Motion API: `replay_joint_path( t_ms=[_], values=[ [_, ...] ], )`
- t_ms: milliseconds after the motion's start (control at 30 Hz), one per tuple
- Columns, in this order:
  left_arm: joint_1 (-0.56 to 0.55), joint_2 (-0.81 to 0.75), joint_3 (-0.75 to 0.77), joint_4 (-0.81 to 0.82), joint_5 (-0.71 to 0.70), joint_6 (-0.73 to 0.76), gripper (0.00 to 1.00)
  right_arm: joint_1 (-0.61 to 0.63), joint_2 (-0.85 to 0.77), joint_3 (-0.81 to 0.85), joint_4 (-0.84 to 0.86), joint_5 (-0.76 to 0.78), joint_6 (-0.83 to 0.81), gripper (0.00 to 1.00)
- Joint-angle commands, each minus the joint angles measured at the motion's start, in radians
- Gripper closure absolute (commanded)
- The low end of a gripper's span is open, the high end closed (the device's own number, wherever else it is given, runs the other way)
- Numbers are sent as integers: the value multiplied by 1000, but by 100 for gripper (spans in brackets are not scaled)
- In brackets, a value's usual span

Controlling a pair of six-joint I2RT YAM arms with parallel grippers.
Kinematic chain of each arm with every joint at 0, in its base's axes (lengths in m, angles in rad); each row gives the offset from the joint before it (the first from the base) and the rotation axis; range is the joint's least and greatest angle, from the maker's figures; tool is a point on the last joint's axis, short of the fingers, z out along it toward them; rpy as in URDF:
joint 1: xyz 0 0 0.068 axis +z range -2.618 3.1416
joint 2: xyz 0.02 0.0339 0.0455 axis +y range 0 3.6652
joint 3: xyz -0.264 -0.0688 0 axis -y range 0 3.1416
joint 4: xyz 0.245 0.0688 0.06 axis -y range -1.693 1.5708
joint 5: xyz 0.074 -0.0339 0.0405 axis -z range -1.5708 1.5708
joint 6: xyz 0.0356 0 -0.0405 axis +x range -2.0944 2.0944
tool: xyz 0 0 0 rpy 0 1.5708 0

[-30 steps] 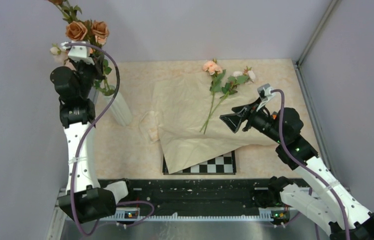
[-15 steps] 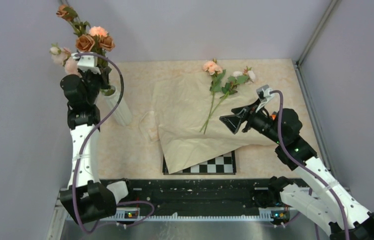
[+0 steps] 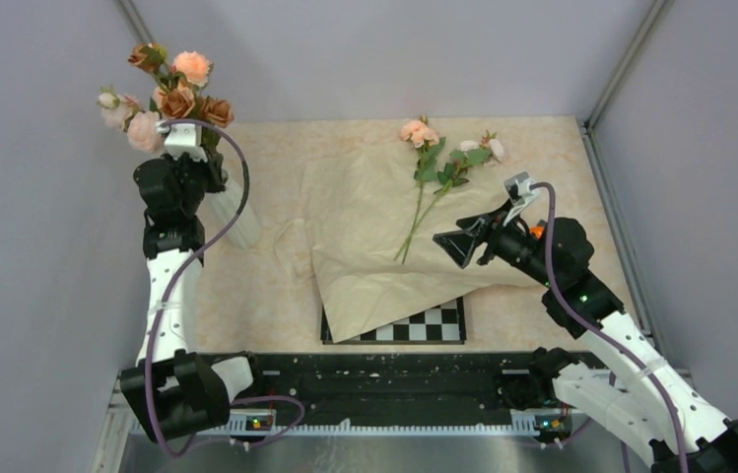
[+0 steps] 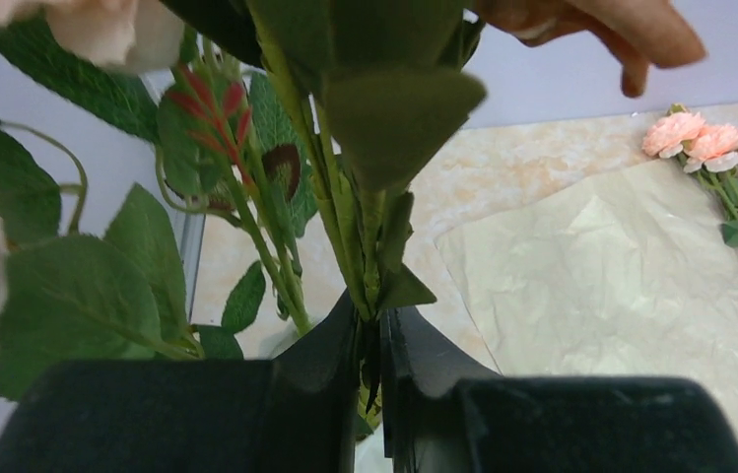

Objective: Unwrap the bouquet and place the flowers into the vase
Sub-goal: Insert the fake flower into the vase.

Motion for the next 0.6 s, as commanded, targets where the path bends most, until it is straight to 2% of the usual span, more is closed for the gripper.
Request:
replay_joint_path(
  t_ms=[0,567],
  values=[
    [6,-17,-29,5,-28,11,84,-10,-26,-8,33,-5,5,24],
    [5,48,-74,19,-80,-1,78,-11,-45,-41,75,-16,21,23]
  ],
)
